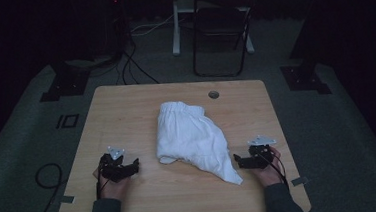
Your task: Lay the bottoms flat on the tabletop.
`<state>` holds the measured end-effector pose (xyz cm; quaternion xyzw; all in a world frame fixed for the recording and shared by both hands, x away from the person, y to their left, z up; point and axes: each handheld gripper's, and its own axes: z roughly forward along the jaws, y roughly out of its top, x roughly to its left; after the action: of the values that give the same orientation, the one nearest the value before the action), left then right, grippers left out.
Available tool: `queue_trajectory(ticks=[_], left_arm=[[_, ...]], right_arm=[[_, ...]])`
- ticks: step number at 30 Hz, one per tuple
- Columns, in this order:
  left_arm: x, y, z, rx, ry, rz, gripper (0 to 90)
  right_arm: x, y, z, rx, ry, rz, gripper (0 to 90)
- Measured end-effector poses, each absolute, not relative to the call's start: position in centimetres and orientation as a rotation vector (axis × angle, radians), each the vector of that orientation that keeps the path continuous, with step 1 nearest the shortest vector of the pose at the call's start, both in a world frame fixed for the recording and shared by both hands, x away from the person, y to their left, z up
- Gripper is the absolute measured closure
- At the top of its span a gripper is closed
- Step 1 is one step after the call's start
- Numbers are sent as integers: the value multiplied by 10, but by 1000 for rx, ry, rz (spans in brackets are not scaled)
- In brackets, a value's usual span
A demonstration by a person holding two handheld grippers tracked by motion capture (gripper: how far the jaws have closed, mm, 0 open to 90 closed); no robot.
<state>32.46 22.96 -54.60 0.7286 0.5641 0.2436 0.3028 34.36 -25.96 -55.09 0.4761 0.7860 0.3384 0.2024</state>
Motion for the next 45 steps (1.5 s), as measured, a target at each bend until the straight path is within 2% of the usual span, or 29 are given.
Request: queue_trajectory(ticks=[15,18,25,32,45], left_arm=[[323,229,-546,1933,1489,647,178],[322,227,-545,1944,1449,638,268],[319,221,-544,1960,1411,631,369],[312,210,-538,1958,1359,635,373],[297,178,-507,1975,1141,625,369]], right_arm=[[342,-259,-551,1349,2173,935,115],[342,-259,-551,1366,2161,931,115],[342,-258,-551,1374,2155,930,116],[342,-258,-551,1370,2154,933,131],[341,-258,-551,1365,2154,935,140]])
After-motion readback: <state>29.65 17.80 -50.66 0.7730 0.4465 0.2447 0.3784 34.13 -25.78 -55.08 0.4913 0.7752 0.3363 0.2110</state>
